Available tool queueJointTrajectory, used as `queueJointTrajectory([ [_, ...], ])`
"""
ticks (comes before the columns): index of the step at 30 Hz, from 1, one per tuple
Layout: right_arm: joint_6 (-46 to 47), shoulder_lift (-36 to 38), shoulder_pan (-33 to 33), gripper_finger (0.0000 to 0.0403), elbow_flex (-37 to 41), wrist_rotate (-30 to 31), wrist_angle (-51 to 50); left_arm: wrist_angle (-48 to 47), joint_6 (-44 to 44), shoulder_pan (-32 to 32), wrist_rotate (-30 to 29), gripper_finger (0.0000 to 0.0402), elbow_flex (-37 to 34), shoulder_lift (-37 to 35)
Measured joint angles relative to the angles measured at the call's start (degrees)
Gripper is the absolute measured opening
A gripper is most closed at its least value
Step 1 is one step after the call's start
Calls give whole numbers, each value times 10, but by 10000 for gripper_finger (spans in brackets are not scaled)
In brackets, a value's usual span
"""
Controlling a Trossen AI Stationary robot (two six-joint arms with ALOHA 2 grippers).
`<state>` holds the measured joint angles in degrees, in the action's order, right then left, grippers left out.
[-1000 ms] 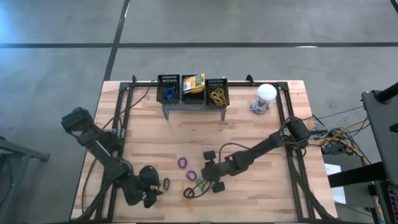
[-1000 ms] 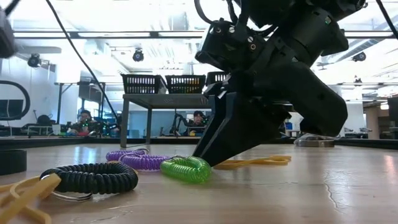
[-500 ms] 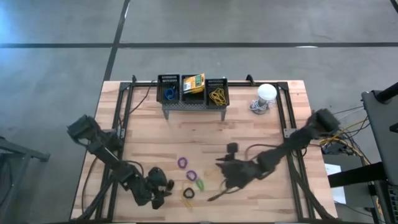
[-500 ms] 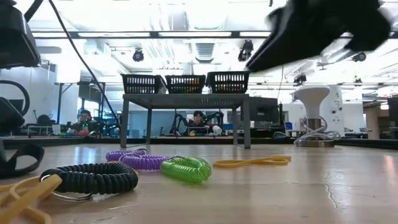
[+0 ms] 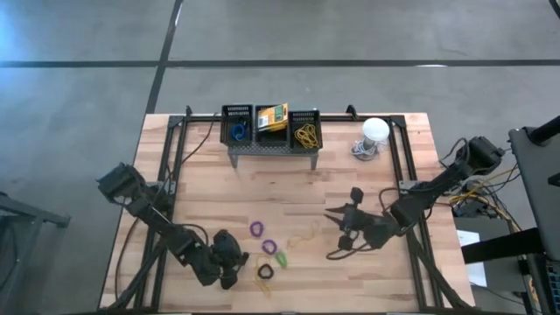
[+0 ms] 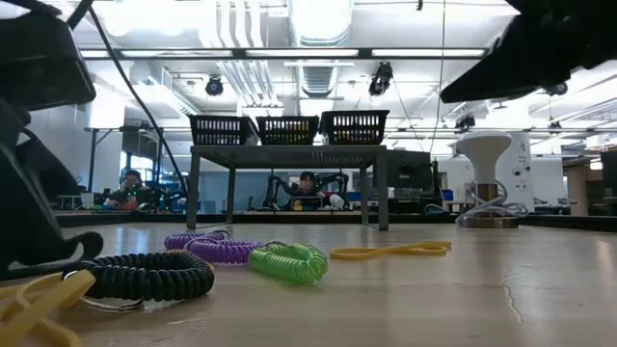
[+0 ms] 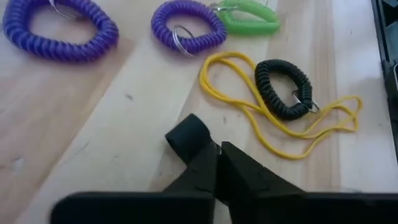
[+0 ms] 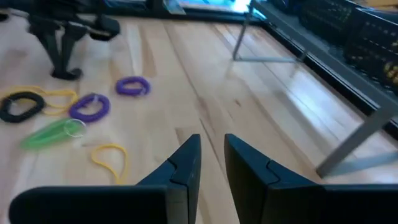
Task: Pick & Place Office Desk Supplies
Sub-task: Put the black rubber band into the right black bin on the shelf
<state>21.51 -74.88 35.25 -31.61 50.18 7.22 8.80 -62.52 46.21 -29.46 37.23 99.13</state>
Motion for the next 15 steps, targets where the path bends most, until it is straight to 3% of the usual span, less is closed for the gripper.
queueJointTrajectory([
  [5, -55, 1, 0, 68, 43, -8, 128, 0, 44, -16, -16, 12, 14, -14],
  [11, -70, -18, 0, 68, 35, -10, 151, 29, 228, -61, -55, 10, 68, -23],
  [15, -93, -55, 0, 68, 26, -19, 177, 89, 356, -119, -2, 10, 93, -9],
])
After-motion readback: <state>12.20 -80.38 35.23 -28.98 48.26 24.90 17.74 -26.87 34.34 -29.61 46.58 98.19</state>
